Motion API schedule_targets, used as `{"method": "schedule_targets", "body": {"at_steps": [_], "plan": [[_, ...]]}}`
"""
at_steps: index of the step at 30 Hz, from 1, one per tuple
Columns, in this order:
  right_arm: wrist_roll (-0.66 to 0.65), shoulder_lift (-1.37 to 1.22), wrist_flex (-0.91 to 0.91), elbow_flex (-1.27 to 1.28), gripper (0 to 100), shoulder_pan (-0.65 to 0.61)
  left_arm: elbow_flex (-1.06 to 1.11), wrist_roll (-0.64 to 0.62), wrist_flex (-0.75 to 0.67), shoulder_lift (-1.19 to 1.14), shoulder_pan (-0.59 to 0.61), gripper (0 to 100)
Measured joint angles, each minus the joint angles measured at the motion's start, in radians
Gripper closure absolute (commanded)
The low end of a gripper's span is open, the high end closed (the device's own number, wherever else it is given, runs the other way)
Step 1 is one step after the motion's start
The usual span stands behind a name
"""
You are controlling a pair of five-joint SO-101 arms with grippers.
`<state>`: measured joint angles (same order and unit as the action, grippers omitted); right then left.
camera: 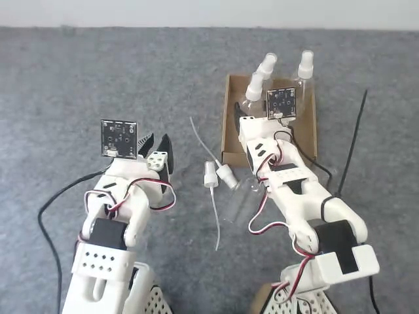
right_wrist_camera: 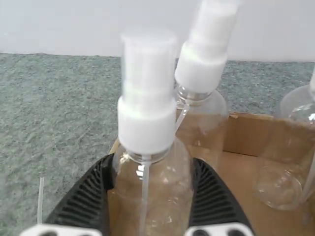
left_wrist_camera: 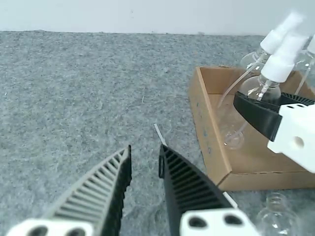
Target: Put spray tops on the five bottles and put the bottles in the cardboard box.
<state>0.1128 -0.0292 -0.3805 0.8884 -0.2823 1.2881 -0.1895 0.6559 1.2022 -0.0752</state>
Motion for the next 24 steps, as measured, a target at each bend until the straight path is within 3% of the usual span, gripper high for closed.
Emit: {"method": "schedule_targets", "body": {"at_steps": [13, 20, 24], "plan": [[0.0, 0.0, 0.0, 0.0, 98.7, 0.0, 0.0, 0.0, 0.0, 0.0, 0.0, 92], [0.0, 0.0, 0.0, 0.0, 82.7, -0.003, 0.0, 0.0, 0.0, 0.0, 0.0, 92], [0.002, 0.0, 0.0, 0.0, 80.5, -0.003, 0.0, 0.0, 0.0, 0.0, 0.0, 92]]}}
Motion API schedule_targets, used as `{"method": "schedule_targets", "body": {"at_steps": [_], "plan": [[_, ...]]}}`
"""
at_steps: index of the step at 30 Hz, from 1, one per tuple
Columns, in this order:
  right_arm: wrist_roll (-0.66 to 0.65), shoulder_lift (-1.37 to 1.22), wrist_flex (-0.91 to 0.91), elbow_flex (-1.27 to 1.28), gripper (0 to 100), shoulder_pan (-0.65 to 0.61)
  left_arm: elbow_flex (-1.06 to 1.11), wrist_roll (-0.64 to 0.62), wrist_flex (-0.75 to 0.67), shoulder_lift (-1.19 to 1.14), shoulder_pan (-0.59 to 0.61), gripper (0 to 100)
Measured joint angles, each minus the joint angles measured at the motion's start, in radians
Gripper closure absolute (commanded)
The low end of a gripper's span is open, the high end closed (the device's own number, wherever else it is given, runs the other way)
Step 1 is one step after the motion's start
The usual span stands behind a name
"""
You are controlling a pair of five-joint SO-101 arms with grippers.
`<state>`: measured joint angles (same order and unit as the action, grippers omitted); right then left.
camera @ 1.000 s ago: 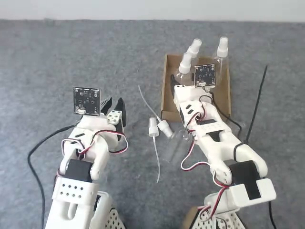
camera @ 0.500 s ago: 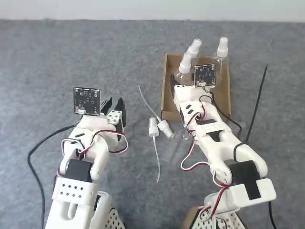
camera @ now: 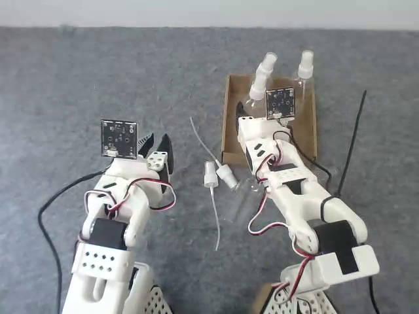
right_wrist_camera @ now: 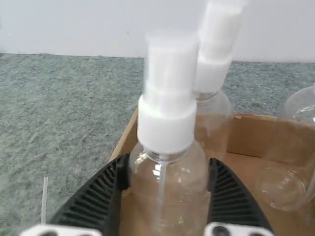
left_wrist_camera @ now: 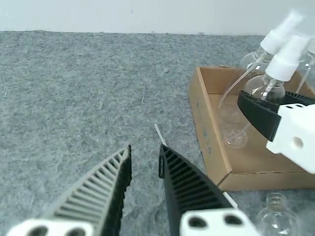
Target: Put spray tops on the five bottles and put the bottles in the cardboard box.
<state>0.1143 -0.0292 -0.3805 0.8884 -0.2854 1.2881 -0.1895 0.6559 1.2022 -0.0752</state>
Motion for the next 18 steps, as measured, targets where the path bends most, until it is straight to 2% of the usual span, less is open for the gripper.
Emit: {"method": "schedule_targets", "body": {"at_steps": [14, 18], "plan": [[-0.043, 0.0, 0.0, 0.006, 80.2, 0.0, 0.0, 0.0, 0.0, 0.0, 0.006, 92], [-0.043, 0.0, 0.0, 0.006, 75.2, 0.0, 0.0, 0.0, 0.0, 0.0, 0.006, 92]]}}
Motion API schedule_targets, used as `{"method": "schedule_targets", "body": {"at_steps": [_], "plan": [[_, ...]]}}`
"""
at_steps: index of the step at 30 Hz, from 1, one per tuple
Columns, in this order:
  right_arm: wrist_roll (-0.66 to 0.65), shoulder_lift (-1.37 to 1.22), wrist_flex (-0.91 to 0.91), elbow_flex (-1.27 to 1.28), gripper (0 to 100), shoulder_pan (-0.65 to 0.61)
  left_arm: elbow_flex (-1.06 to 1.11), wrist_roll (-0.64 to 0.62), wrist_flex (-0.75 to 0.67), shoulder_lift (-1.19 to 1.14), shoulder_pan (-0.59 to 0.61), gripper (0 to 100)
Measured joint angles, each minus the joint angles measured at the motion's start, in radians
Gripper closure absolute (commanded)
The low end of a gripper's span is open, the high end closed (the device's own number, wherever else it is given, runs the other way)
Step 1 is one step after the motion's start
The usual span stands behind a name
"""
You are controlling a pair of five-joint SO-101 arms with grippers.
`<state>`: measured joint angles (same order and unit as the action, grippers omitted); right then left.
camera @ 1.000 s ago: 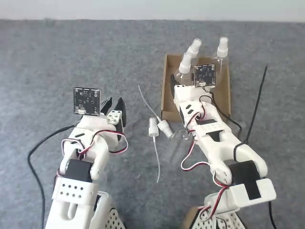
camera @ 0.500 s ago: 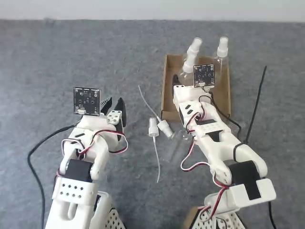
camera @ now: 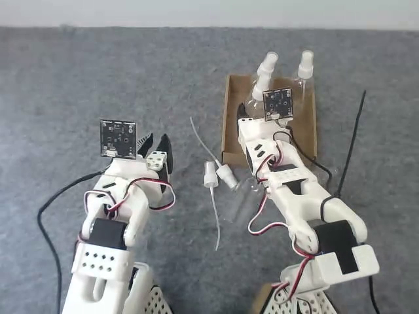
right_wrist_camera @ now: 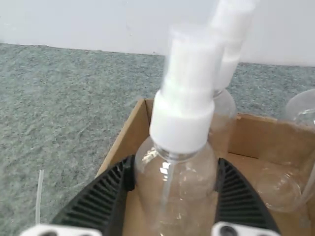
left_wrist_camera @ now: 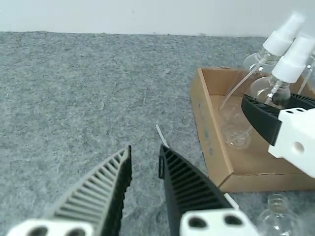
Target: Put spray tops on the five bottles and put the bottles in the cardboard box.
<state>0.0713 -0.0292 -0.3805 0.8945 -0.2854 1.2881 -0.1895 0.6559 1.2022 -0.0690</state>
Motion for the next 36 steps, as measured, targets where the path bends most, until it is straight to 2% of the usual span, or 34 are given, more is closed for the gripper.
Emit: {"method": "schedule_targets", "body": {"at_steps": [3, 19, 30, 36], "plan": [[-0.002, -0.002, 0.0, 0.002, 71.6, 0.002, 0.0, 0.0, 0.0, 0.0, 0.0, 92], [-0.002, 0.012, 0.003, 0.002, 71.9, 0.0, 0.0, 0.0, 0.0, 0.0, 0.0, 92], [-0.002, 0.218, 0.068, 0.003, 72.0, 0.0, 0.0, 0.0, 0.0, 0.0, 0.0, 92], [-0.002, 0.391, 0.229, 0.003, 72.0, 0.0, 0.0, 0.0, 0.0, 0.0, 0.0, 92]]}}
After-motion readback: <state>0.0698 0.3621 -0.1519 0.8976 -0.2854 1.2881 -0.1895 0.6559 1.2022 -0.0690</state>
